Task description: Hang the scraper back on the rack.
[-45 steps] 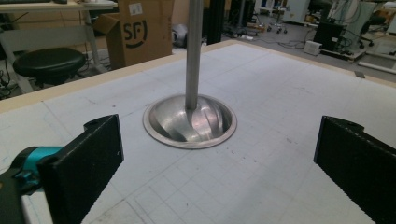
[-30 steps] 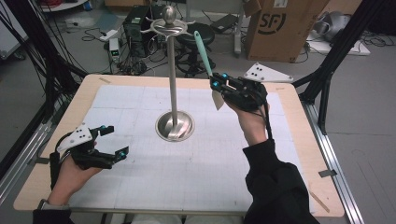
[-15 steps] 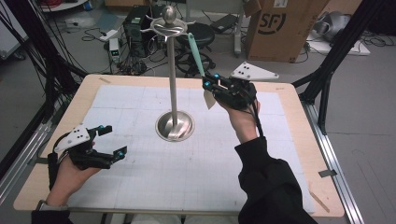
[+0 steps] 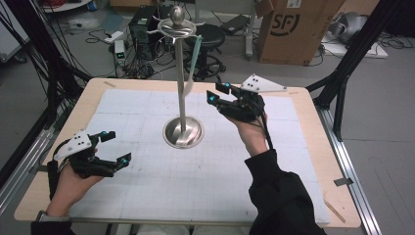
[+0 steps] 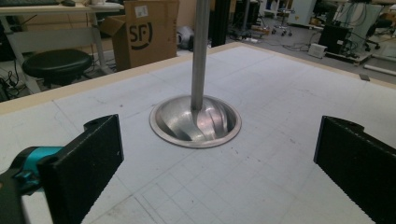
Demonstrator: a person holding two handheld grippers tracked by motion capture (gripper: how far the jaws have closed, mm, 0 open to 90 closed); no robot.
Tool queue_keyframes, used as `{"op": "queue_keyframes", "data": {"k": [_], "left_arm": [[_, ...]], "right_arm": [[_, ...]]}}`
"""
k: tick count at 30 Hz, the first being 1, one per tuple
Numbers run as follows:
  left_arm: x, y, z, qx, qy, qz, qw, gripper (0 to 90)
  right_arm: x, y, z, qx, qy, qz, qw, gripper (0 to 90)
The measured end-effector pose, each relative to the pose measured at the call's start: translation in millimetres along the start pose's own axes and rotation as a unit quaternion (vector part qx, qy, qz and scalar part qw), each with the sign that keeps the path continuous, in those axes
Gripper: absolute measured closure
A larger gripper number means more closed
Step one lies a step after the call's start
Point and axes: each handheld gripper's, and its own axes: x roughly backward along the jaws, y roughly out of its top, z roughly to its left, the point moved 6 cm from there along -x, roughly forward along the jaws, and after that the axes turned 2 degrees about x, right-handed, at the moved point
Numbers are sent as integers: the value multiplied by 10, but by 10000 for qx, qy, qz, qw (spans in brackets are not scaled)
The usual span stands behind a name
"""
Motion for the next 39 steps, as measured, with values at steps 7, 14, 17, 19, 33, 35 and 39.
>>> {"op": "queue_keyframes", "data": {"k": [7,14,17,19,33,35,39], "left_arm": [[-9,42,-11,7,-45,-64,10000,19],[-49,60,-6,29,-70,-87,9999,20],[-59,70,0,24,-74,-103,9999,20],[-63,78,7,47,-78,-130,9999,19],[-59,111,47,79,-68,-203,9997,19],[-61,111,56,93,-55,-209,9997,19],[-77,96,64,71,-43,-160,9998,19]], "right_arm": [[158,-393,57,14,227,231,9995,221],[428,-700,42,-123,202,480,9986,3],[576,-772,-14,-141,103,407,9990,3],[666,-829,-56,-161,55,415,9990,3],[1263,-1337,-433,-585,-146,738,9954,4],[1364,-1398,-505,-700,-232,667,9951,4],[1491,-1432,-600,-859,-419,489,9942,4]]}}
